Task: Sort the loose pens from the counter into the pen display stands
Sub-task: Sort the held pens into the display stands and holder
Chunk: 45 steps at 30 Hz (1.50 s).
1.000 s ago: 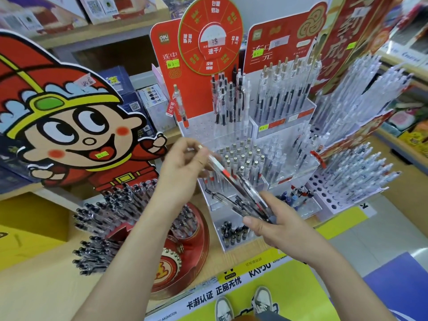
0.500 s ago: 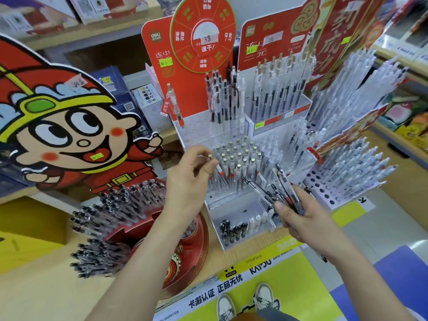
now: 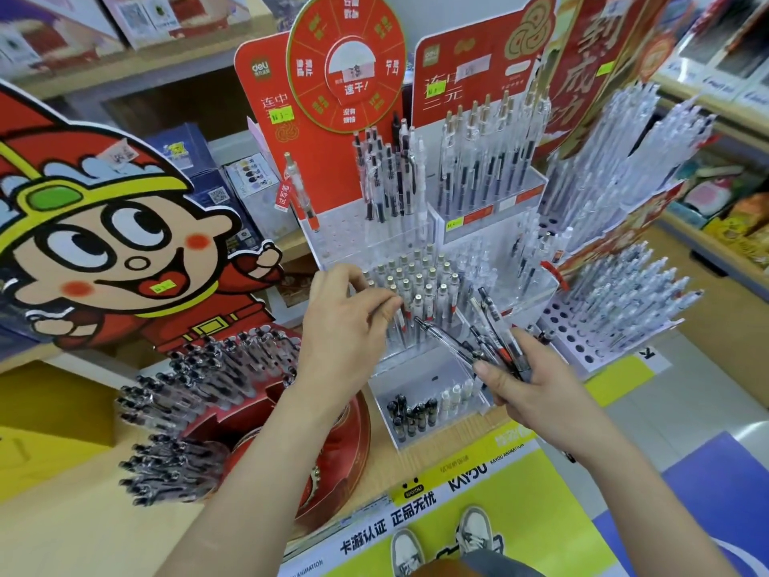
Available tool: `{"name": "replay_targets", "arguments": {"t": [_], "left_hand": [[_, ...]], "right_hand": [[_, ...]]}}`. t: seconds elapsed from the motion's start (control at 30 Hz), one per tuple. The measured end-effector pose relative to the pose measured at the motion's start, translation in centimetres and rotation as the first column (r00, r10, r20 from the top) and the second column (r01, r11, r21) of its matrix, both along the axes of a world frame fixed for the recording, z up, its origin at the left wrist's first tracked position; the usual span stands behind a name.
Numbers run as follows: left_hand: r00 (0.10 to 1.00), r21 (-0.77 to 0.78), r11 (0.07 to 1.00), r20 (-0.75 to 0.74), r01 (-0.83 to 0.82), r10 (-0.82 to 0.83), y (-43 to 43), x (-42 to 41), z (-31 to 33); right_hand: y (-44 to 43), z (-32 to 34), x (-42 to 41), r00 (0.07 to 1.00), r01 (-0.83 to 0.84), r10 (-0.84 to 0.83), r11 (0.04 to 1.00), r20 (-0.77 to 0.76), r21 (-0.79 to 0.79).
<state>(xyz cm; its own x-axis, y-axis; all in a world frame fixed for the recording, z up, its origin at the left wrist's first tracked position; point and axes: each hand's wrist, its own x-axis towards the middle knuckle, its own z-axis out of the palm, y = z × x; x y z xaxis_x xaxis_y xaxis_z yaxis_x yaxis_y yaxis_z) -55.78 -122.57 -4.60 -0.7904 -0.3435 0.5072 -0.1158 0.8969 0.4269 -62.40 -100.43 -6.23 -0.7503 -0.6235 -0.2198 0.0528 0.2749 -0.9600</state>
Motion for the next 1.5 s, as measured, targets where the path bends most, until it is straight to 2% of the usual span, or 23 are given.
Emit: {"name": "replay_targets", "arguments": {"t": [0.23, 0.3, 0.47, 0.53, 0.67, 0.77, 0.93, 1.03, 1.17, 1.27, 1.33, 1.37, 1.43, 1.5], "left_hand": [[0.990, -0.219, 0.976, 0.139, 0.004, 0.028, -0.9, -1.6, 1.7], [0.988, -0.239, 0.971, 0.155, 0.020, 0.018, -1.3, -1.7, 2.1], [0.949, -0.278, 0.927, 0.257, 0.254, -0.183, -1.6, -1.7, 2.7], [0.940, -0.285, 0.915, 0.271, 0.284, -0.207, -1.4, -1.7, 2.6], [0.957, -0.257, 0.946, 0.258, 0.196, -0.128, -0.9, -1.4, 2.4], [0.959, -0.261, 0.953, 0.271, 0.152, -0.079, -0.5, -1.6, 2.6], [0.956, -0.080, 0.996, 0.293, 0.028, -0.004, -0.2, -1.5, 2.8], [0.965, -0.067, 0.998, 0.262, 0.003, 0.014, -0.2, -1.1, 2.3], [0.979, 0.002, 1.000, 0.205, -0.015, 0.014, 0.0, -1.0, 1.7], [0.976, -0.080, 0.997, 0.215, -0.023, 0.040, 0.3, -1.0, 1.5], [0.965, -0.172, 0.985, 0.256, -0.001, 0.046, 0.4, -0.9, 1.6], [0.957, -0.170, 0.985, 0.286, 0.009, 0.041, 0.3, -1.0, 1.9], [0.948, -0.030, 1.000, 0.317, -0.001, 0.011, 0.0, -0.9, 2.7], [0.977, 0.257, 0.966, 0.212, -0.041, -0.015, -0.2, -0.6, 4.1]], "right_hand": [[-0.4, 0.3, -0.1, 0.999, -0.046, 0.046, 0.999, -0.023, -0.012], [-0.4, 0.3, -0.1, 0.998, -0.057, 0.056, 0.998, -0.019, -0.015], [-0.3, 0.0, -0.1, 1.000, -0.011, 0.011, 1.000, -0.013, 0.022], [-0.2, -0.1, -0.3, 0.999, 0.004, -0.003, 0.999, -0.038, 0.039], [-0.3, 0.4, -0.2, 0.999, 0.022, -0.020, 0.999, -0.032, 0.037], [-0.3, 0.8, 0.0, 0.997, 0.027, -0.023, 0.998, 0.080, -0.050], [-0.8, 1.8, 0.6, 0.983, 0.050, -0.025, 0.990, 0.180, -0.131], [-0.9, 2.0, 0.8, 0.968, 0.058, -0.011, 0.982, 0.251, -0.181], [-0.9, 2.0, 0.8, 0.963, 0.059, -0.008, 0.981, 0.268, -0.183], [-1.0, 2.2, 0.9, 0.964, 0.040, 0.008, 0.984, 0.265, -0.174], [-1.0, 2.3, 1.0, 0.962, 0.011, 0.036, 0.985, 0.272, -0.171], [-1.0, 2.3, 1.0, 0.959, -0.004, 0.052, 0.985, 0.278, -0.171], [-1.0, 2.5, 1.0, 0.957, -0.031, 0.080, 0.984, 0.279, -0.176], [-0.8, 2.6, 0.9, 0.959, -0.066, 0.111, 0.982, 0.259, -0.177]]}}
